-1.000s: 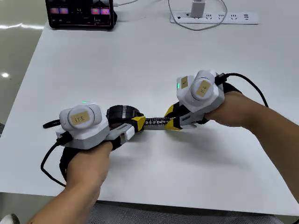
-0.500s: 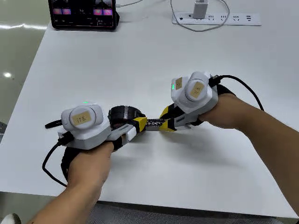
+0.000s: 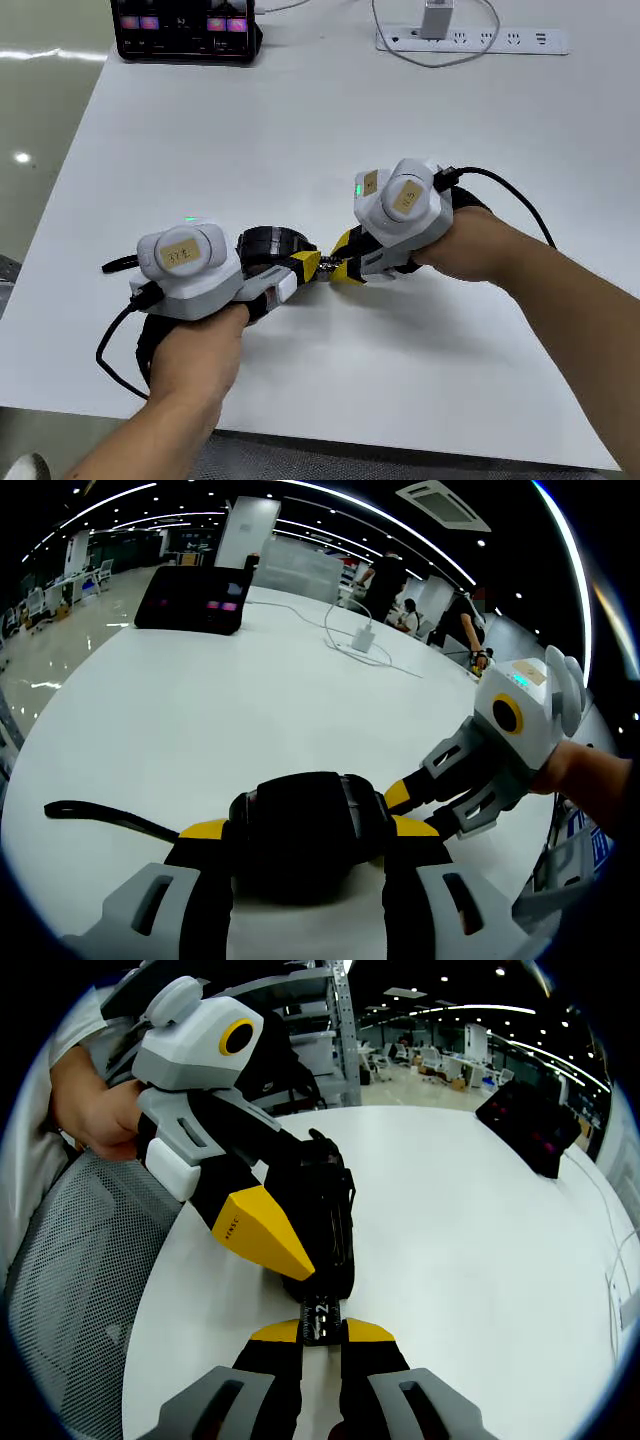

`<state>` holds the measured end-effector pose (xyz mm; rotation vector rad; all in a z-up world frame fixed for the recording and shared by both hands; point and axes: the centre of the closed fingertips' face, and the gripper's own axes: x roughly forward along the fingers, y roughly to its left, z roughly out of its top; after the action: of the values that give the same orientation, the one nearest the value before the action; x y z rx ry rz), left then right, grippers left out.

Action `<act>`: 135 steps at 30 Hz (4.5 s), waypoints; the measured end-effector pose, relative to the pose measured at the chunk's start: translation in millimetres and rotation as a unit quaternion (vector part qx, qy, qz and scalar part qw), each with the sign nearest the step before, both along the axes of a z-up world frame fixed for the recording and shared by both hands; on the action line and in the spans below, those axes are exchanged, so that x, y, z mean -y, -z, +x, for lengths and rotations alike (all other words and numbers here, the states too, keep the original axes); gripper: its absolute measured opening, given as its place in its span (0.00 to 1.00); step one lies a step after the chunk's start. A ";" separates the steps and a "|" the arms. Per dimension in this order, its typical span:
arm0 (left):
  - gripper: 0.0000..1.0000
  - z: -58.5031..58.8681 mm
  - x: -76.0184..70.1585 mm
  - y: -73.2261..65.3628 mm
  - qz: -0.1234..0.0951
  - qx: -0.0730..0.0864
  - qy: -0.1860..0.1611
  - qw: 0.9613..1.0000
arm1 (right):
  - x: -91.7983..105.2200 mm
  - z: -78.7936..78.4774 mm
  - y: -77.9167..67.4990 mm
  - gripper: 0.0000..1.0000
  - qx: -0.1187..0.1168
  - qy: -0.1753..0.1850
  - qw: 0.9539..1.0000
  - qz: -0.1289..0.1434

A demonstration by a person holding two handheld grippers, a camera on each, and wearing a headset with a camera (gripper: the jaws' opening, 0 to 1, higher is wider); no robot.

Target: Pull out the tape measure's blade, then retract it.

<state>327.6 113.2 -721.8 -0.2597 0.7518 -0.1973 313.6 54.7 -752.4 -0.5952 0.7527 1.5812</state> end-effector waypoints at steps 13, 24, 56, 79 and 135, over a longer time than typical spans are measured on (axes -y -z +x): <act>0.56 0.3 -0.3 0.3 0.000 0.000 -0.003 1.000 | -4.4 0.2 0.4 0.10 0.003 0.006 1.000 0.008; 0.57 0.1 0.3 -0.1 -0.002 -0.003 -0.004 1.000 | -4.8 0.2 -0.1 0.12 0.006 0.013 1.000 0.014; 0.60 3.3 0.5 -5.7 0.002 0.010 -0.001 1.000 | 5.5 1.8 -11.2 0.23 0.007 0.043 0.999 0.028; 0.72 -3.8 -3.2 -12.2 0.029 0.030 0.051 0.998 | 30.1 -2.1 -19.4 0.38 0.008 0.091 0.995 0.034; 0.98 -45.4 -31.6 -53.6 0.083 0.065 0.205 0.973 | 140.5 -27.3 -74.2 0.67 0.046 0.223 0.973 0.040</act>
<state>282.3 144.8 -668.2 0.0704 0.6815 -0.5346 286.3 -85.8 -678.2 -0.4025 0.6927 1.1540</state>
